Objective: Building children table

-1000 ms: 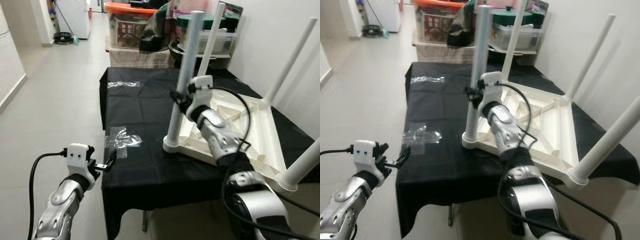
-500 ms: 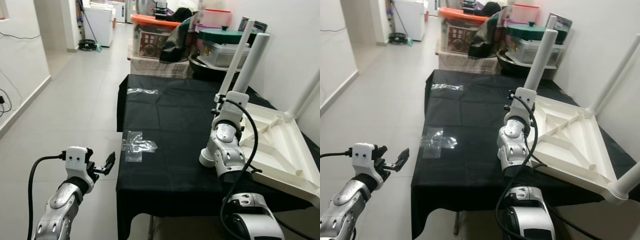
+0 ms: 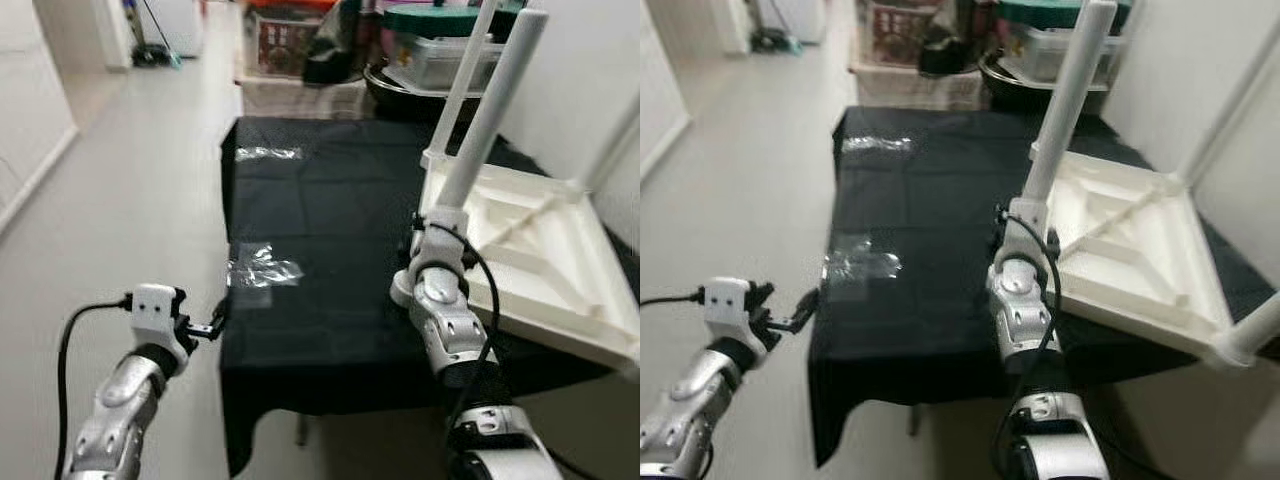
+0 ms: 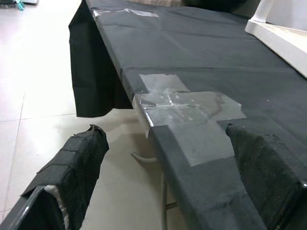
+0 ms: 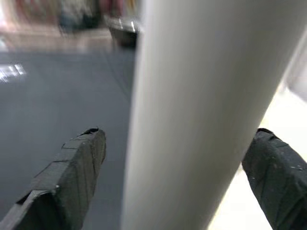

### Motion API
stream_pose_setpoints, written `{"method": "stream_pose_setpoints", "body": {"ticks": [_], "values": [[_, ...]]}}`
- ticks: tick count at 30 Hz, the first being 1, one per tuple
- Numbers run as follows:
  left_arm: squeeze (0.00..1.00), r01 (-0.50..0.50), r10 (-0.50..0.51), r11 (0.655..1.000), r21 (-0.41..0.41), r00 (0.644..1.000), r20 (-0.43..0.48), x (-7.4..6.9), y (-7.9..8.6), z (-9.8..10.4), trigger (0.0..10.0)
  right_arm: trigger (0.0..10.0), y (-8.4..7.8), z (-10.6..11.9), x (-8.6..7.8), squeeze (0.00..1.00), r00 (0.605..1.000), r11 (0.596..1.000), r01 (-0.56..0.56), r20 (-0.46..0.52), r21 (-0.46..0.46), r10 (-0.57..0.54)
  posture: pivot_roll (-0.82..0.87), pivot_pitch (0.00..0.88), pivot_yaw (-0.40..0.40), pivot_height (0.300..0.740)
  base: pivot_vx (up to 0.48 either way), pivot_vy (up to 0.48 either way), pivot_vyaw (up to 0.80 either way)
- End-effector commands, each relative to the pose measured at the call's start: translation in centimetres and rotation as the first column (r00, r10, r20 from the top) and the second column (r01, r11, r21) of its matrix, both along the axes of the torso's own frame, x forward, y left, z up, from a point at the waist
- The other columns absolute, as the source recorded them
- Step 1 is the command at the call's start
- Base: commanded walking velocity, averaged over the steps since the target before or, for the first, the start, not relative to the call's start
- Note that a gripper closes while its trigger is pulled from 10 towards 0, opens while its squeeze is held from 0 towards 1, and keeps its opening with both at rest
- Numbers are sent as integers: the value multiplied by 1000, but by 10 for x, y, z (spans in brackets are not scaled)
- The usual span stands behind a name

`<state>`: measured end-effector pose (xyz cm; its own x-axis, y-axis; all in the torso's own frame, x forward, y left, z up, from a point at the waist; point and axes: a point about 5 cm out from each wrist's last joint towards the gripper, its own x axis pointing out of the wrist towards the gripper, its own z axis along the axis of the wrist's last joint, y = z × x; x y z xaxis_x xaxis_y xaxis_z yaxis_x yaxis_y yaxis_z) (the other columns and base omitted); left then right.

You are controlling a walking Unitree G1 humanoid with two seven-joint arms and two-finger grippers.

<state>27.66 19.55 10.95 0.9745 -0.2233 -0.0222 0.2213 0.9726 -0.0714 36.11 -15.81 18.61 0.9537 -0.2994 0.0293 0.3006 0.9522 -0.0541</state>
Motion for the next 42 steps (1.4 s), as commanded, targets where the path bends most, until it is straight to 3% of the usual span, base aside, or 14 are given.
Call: {"method": "stream_pose_setpoints", "body": {"ticks": [1, 6, 11, 12, 17, 18, 20, 22, 24, 27, 29, 30, 34, 42], "values": [[0, -1, 1, 1000, 7, 1000, -12, -3, -1, -3, 10000, 10000, 0, -6, -5, 1000, 1000, 1000, -17, -20, -16, 17, 32, 0, -95, 740, 0, 0, 0], [0, -31, 31, 999, 24, 999, -17, -7, -1, -4, 10000, 10000, -6, -7, -27, 1000, 999, 994, -32, -13, -107, 31, -15, 0, -79, 740, 0, 0, 0], [0, -80, 85, 994, 79, 995, -57, -25, -5, -16, 10000, 10000, -15, -31, -66, 1000, 992, 989, -61, -122, -138, 44, -94, 0, -27, 740, 0, 0, 0], [0, -75, 80, 992, 98, 995, -58, -28, -7, -16, 10000, 10000, -16, -38, -72, 0, 983, 990, -77, -177, -122, 55, -104, 0, -14, 740, 0, 0, 0], [0, -72, 77, 991, 112, 996, -48, -30, -10, -14, 10000, 10000, -20, -45, -76, 0, 972, 993, -72, -229, -97, 49, -113, 0, -3, 740, 0, 0, 0], [0, -84, 89, 989, 125, 995, -35, -32, -11, -10, 10000, 10000, -25, -56, -80, 0, 927, 996, -81, -369, -33, 63, -121, 0, 11, 740, 0, 0, 0], [0, -84, 89, 989, 125, 995, -35, -32, -11, -10, 10000, 10000, -25, -56, -80, 0, 927, 996, -81, -369, -33, 63, -121, 0, 11, 740, 0, 0, 0], [0, -103, 109, 986, 134, 994, -33, -33, -8, -8, 10000, 10000, -18, -62, -81, 0, 895, 981, -130, -409, 144, 179, -119, 0, 11, 740, 0, 0, 0], [0, -131, 137, 981, 146, 990, -32, -36, -4, -7, 10000, 10000, -17, -56, -83, 0, 913, 978, -133, -364, 159, 183, -115, 0, 9, 740, 0, 0, 0], [0, -154, 160, 976, 156, 987, -27, -39, -2, -6, 10000, 10000, -16, -49, -82, 0, 932, 981, -165, -309, 105, 190, -104, 0, 4, 740, 0, 0, 0], [0, -173, 179, 971, 167, 984, -24, -44, 0, -5, 10000, 10000, -13, -40, -81, 0, 951, 970, -170, -288, -174, 115, -88, 0, 0, 740, 0, 0, 0], [0, -177, 184, 969, 172, 983, -24, -46, 0, -4, 10000, 10000, -11, -37, -81, 0, 959, 958, -182, -257, -221, 123, -83, 0, 0, 740, 0, 0, 0], [0, -174, 182, 970, 169, 983, -33, -54, -1, -3, 10000, 10000, -7, -37, -87, 0, 951, 964, -257, -198, -69, 239, -65, 0, -7, 740, 0, 0, 0], [0, -208, 215, 964, 164, 976, -22, -60, -5, 1, 10000, 10000, 4, -24, -84, 0, 938, 935, -341, -92, -98, 333, -29, 0, -39, 740, 0, -163, 0]]}}
